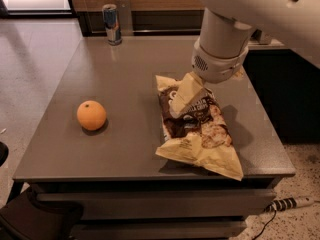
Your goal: Move brown chip bag near redbull can
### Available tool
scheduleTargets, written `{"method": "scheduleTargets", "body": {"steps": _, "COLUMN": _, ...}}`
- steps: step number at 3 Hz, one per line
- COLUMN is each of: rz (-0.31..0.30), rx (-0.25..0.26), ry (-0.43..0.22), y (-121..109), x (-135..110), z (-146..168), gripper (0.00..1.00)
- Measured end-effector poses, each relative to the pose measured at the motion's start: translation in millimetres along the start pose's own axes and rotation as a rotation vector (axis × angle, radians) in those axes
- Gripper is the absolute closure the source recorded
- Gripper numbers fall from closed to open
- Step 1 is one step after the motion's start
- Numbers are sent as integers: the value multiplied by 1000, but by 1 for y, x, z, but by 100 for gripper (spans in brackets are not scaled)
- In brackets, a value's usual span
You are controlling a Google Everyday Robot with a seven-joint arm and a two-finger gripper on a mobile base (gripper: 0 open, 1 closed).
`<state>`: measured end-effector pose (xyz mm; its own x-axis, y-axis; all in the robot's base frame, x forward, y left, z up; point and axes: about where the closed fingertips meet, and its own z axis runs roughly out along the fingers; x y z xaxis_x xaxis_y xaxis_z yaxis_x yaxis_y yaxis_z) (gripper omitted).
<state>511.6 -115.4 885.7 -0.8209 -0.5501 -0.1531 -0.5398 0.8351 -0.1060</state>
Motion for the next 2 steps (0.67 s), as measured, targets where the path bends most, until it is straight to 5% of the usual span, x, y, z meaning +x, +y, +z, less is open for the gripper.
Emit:
{"method": "scheduleTargets", "body": {"steps": 1, "rz": 6, "rx": 87, "ry": 60, "y": -9, "x": 8, "z": 20, "gripper": 0}}
{"method": "scheduleTargets", "body": {"steps": 2, "rz": 7, "rx": 78, "ry": 112, "y": -16, "x": 15, "z": 41, "gripper": 0}}
